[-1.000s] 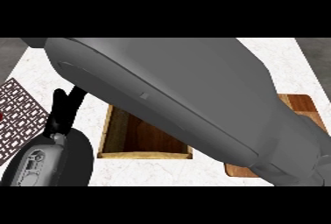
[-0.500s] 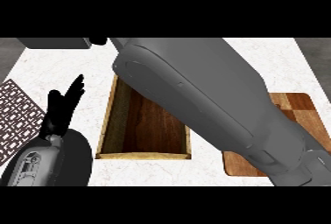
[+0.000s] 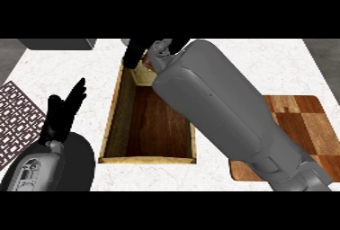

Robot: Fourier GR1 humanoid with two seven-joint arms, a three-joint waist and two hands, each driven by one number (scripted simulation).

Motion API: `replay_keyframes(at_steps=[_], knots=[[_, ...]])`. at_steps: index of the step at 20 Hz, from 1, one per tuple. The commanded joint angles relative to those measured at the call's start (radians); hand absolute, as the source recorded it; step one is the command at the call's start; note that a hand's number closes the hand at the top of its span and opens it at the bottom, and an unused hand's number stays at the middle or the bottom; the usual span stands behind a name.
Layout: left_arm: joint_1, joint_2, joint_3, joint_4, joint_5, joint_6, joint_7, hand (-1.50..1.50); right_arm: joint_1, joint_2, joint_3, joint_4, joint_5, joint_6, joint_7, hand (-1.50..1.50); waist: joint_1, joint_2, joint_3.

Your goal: Pick the cupcake from the cutting board and place it in the basket

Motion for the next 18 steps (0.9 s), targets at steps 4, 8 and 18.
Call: replay_keyframes(at_steps=[4, 8, 18], knots=[[-0.02, -0.023, -0.013, 0.027, -0.019, 0.018, -0.003, 0.0, 0.098, 0.009, 0.015, -0.041, 0.031, -0.2, -0.033, -1.5, 0.0, 0.003, 0.0], [-0.008, -0.021, -0.008, -0.026, -0.005, 0.014, 0.041, 0.0, 0.069, -0.009, -0.056, -0.112, 0.085, -0.273, -0.014, -1.5, -0.004, -0.001, 0.001], [0.054, 0.015, 0.025, -0.044, 0.016, -0.013, 0.015, 0.0, 0.304, -0.118, -0.146, -0.464, 0.175, -0.279, 0.132, -1.5, -0.04, -0.012, 0.001]])
